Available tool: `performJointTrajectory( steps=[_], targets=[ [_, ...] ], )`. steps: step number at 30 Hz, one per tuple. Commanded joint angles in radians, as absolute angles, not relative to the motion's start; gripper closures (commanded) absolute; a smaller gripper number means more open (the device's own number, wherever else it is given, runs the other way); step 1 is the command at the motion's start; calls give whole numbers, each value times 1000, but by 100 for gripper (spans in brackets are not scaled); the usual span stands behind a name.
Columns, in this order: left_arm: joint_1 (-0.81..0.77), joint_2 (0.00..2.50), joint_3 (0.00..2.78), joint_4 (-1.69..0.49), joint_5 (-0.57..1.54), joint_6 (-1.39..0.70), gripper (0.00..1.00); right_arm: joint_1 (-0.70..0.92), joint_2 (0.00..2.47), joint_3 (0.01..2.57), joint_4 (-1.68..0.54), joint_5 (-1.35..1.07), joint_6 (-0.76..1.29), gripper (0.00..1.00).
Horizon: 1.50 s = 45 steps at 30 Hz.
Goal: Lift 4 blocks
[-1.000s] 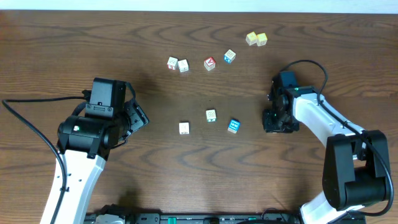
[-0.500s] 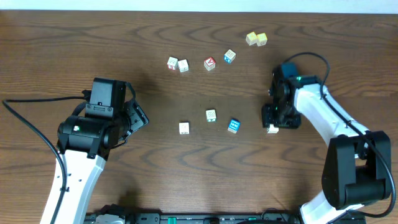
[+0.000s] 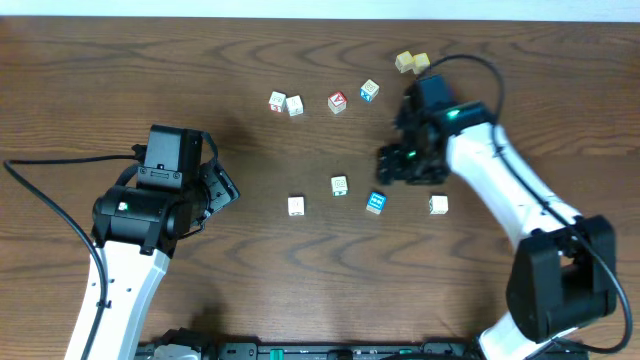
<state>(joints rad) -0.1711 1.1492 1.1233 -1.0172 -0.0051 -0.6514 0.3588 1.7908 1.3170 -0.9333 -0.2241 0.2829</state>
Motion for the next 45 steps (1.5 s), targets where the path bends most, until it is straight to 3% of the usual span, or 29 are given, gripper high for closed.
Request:
performJointTrajectory(
  steps=[1,7,13,21,25,31,34,45],
  targets=[
    [-166,1145,1138,-1021,-8,-652,25,448,1794,1237,-863,-139,254,10],
    [-166,1145,1138,-1021,-8,-652,25,511,1794,1167,-800,85,346,11],
    [-166,1145,1138,-1021,-8,-652,25,513,1794,1110,-744,40,567,18],
    [-166,1145,1138,-1021,-8,-652,25,513,1795,1023,-614,-60,704,23],
    [-166,1145,1138,-1021,-8,-652,25,512,1795,1021,-610,-42,710,29],
    [-166,1145,1138,-1021,-8,-652,25,512,1795,1021,-608,22,710,55],
    [-166,1145,1138,-1021,-8,-652,25,512,1795,1021,-609,49,710,62],
    [-166,1145,1138,-1021,-8,-653,25,463,1794,1027,-672,73,607,67]
  ],
)
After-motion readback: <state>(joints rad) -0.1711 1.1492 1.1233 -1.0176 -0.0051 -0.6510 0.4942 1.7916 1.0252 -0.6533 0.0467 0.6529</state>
